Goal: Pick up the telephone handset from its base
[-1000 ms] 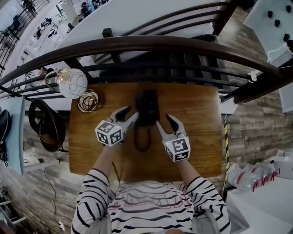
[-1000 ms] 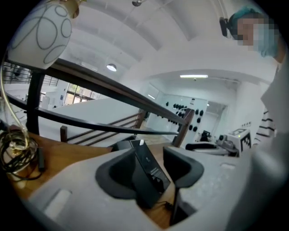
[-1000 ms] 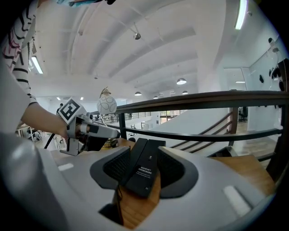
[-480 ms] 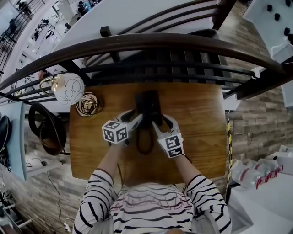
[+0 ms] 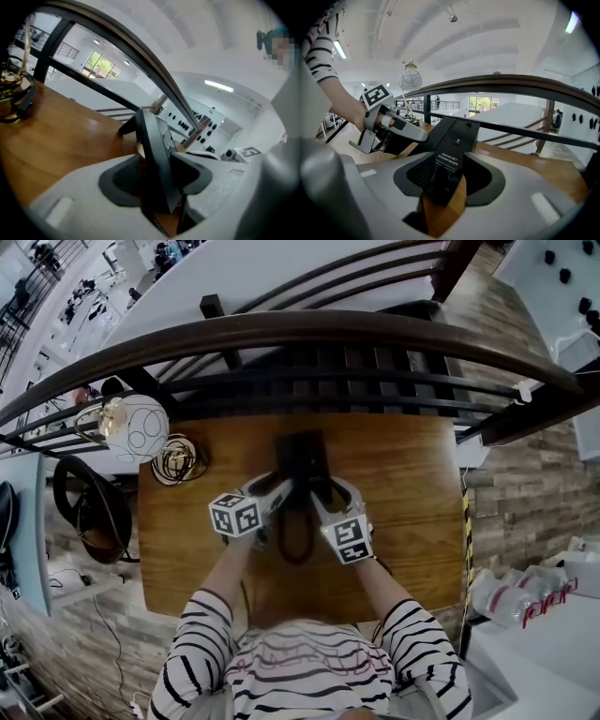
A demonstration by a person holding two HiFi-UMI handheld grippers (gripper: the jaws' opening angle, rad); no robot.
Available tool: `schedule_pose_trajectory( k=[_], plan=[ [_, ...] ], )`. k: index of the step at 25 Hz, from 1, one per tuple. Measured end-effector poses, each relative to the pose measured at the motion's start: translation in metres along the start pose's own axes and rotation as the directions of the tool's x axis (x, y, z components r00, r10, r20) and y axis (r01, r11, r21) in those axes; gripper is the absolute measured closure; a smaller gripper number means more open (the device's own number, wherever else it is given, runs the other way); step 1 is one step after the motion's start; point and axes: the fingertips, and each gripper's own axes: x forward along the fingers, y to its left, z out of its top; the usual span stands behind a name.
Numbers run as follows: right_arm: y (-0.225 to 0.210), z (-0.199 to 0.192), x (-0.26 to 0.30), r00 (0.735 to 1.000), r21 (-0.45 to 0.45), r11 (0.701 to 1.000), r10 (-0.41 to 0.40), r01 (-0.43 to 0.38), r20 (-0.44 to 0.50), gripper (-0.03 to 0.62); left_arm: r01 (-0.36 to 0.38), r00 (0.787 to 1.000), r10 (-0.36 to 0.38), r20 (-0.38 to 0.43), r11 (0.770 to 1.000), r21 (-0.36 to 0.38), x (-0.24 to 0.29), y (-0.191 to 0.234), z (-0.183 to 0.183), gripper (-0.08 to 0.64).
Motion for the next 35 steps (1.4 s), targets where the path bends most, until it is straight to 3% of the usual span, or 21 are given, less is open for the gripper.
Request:
schedule_pose_trajectory(
  k=[8, 12, 18, 23, 27, 35],
  plan=[
    [-0.004, -0.006, 0.013, 1.000, -0.026, 1.000, 0.000, 0.000, -0.018, 0.409, 0.045, 0.998, -0.042, 0.037, 0.997, -0.069, 0.012, 0.000, 0.004, 0.355],
    [-0.006, -0.005, 0.014, 1.000, -0.064, 0.998, -0.013, 0.011, -0.024, 0.404, 0.044, 0.998, -0.041, 0.036, 0.995, -0.091, 0.014, 0.002, 0.005, 0.424],
    [-0.002, -0.007, 0.016, 0.999, -0.140, 0.990, -0.019, 0.013, -0.042, 0.394, 0.058, 0.998, -0.053, 0.041, 0.988, -0.145, 0.013, 0.005, 0.007, 0.451],
    [-0.002, -0.007, 0.017, 0.999, -0.145, 0.989, -0.017, 0.011, -0.039, 0.394, 0.067, 0.997, -0.058, 0.052, 0.979, -0.191, 0.011, 0.005, 0.007, 0.460],
    [-0.002, -0.008, 0.017, 0.999, -0.147, 0.989, -0.016, 0.010, -0.037, 0.394, 0.101, 0.994, -0.085, 0.069, 0.960, -0.261, 0.008, 0.002, 0.009, 0.485],
    [-0.001, -0.009, 0.015, 0.999, -0.132, 0.991, -0.007, 0.002, -0.037, 0.394, 0.108, 0.994, -0.093, 0.066, 0.952, -0.287, 0.003, -0.002, 0.007, 0.491]
  ],
)
